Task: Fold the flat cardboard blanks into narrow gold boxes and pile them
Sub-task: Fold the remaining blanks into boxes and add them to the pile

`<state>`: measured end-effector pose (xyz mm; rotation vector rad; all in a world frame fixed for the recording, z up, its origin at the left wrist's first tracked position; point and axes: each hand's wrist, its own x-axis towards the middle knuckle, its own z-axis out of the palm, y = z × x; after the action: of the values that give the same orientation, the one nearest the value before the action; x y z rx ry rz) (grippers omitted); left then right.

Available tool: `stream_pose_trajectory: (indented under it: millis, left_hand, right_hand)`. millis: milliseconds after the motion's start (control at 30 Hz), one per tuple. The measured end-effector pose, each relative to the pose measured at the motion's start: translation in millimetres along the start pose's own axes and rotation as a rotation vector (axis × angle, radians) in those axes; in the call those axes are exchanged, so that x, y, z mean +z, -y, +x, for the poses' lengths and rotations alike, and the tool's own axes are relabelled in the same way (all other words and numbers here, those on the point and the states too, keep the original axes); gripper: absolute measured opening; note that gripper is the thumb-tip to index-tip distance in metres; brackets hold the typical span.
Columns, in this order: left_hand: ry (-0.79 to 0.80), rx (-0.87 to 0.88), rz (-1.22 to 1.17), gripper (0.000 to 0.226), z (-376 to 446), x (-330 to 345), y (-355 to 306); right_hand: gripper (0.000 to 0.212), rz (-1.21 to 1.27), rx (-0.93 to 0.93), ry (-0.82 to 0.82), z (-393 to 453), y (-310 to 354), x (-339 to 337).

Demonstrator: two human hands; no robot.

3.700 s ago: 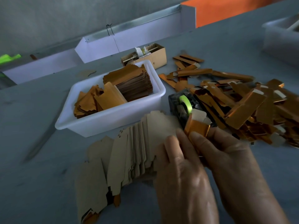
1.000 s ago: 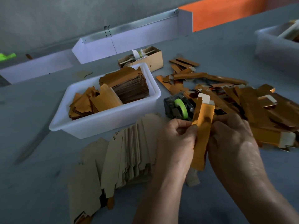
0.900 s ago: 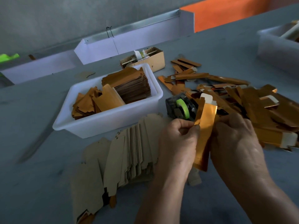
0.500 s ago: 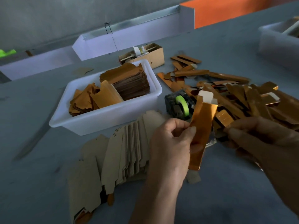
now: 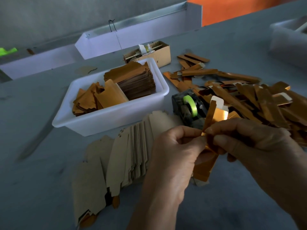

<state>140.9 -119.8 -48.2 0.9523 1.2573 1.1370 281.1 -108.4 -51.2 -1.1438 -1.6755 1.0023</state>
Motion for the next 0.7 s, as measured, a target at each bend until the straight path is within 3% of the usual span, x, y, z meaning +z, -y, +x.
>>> stream_pose_trajectory:
  millis: [200,367,700]
  left_hand:
    - [0.034,-0.019,-0.021,0.017,-3,-1,-3]
    - [0.098,-0.025,0.007,0.007,-4,-3,-4]
    - [-0.066,0.073,0.052,0.013,-5,8,6]
  right_hand:
    - [0.04,-0.059,0.093,-0.074,3,-1,0]
    - [0.034,-0.134,0.134,-0.098,1,5,1]
    - [0.029,-0.462,0.144,-0.153,-2,12,10]
